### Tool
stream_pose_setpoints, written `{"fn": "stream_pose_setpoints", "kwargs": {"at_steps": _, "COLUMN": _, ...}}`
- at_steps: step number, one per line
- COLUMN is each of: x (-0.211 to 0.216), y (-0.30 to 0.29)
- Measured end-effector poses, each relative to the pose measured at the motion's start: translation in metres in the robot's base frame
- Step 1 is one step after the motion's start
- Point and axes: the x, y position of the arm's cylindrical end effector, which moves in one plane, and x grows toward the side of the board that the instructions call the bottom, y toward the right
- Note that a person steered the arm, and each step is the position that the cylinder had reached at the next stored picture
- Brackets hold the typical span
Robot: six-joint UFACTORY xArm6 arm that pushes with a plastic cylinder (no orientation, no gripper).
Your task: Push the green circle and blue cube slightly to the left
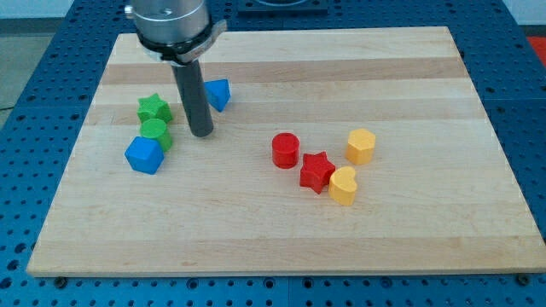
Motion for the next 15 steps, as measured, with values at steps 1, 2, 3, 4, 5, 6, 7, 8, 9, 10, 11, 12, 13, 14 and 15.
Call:
{"fn": "stream_pose_setpoints", "kwargs": {"at_steps": 1, "x": 0.000, "y": -0.021}}
{"fn": "stream_pose_setpoints", "kwargs": {"at_steps": 2, "x": 0.001, "y": -0.037}}
{"fn": "stream_pose_setpoints", "kwargs": {"at_steps": 3, "x": 0.002, "y": -0.056}}
{"fn": "stream_pose_setpoints", "kwargs": {"at_steps": 4, "x": 0.002, "y": -0.069}}
{"fn": "stream_pose_setpoints", "kwargs": {"at_steps": 5, "x": 0.002, "y": -0.074}}
{"fn": "stream_pose_setpoints", "kwargs": {"at_steps": 6, "x": -0.001, "y": -0.060}}
{"fn": "stream_pose_setpoints", "kwargs": {"at_steps": 7, "x": 0.003, "y": -0.008}}
{"fn": "stream_pose_setpoints", "kwargs": {"at_steps": 8, "x": 0.024, "y": 0.007}}
{"fn": "stream_pose_setpoints", "kwargs": {"at_steps": 9, "x": 0.042, "y": 0.006}}
{"fn": "stream_pose_setpoints", "kwargs": {"at_steps": 10, "x": 0.052, "y": -0.004}}
{"fn": "stream_pose_setpoints", "kwargs": {"at_steps": 11, "x": 0.054, "y": -0.017}}
{"fn": "stream_pose_setpoints", "kwargs": {"at_steps": 12, "x": 0.054, "y": -0.034}}
{"fn": "stream_pose_setpoints", "kwargs": {"at_steps": 13, "x": 0.054, "y": -0.055}}
{"fn": "stream_pose_setpoints", "kwargs": {"at_steps": 14, "x": 0.054, "y": -0.060}}
{"fn": "stream_pose_setpoints", "kwargs": {"at_steps": 15, "x": 0.054, "y": -0.060}}
